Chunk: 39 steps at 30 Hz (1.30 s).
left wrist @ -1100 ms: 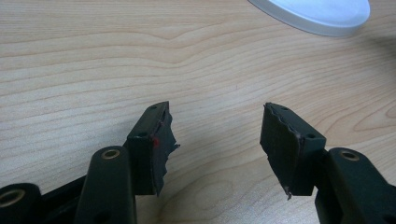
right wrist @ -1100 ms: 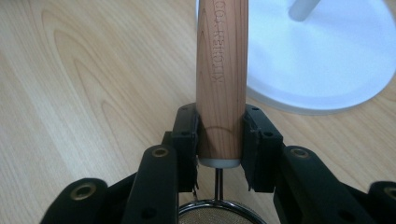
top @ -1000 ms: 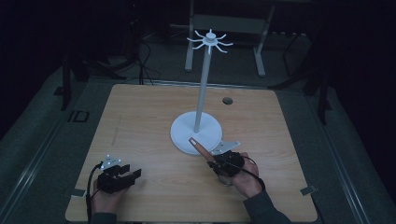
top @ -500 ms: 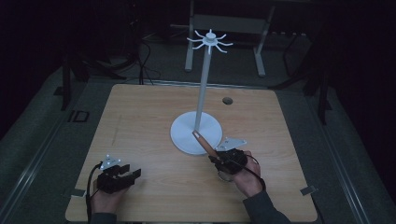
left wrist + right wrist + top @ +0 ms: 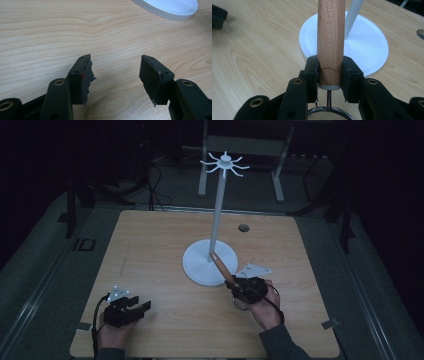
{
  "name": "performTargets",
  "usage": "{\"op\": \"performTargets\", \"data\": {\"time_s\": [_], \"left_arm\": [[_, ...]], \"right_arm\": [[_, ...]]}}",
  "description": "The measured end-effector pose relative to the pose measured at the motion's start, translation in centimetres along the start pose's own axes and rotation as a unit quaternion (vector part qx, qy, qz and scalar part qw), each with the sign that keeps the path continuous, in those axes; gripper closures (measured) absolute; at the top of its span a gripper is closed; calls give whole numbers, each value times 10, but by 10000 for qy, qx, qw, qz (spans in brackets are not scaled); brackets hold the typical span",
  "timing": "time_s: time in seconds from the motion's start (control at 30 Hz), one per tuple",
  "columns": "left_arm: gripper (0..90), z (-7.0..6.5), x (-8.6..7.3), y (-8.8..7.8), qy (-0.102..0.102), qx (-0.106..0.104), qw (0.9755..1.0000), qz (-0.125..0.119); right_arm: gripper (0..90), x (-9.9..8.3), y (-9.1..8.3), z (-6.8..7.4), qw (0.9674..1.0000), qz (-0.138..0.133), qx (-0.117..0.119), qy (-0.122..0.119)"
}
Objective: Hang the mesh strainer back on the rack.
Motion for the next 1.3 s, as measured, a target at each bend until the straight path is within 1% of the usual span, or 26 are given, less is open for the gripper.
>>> {"op": "performTargets", "data": {"time_s": [0.1,0.37,0.5,0.7,1.3], "left_arm": [[436,0,0,0,9,1,10000,9],[436,0,0,0,6,1,10000,7],[436,0,0,0,-3,0,10000,2],[436,0,0,0,-4,0,10000,-5],[436,0,0,0,25,4,10000,14]], "right_arm": [[692,2,-2,-1,10000,-67,-41,-17],[692,8,-7,-3,9994,-288,-201,48],[692,10,-9,-5,9989,-386,-260,113],[692,14,-13,-5,9978,-548,-365,104],[692,26,-22,-9,9945,-892,-537,114]]}}
Point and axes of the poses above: each handheld gripper's, and its own axes: y roughly forward along the jaws, x roughly out of its top, z roughly to its left, the point moved 4 cm from there along y, roughly forward along the jaws, and after that the axes turned 15 degrees about -y, right-handed, at the moved point
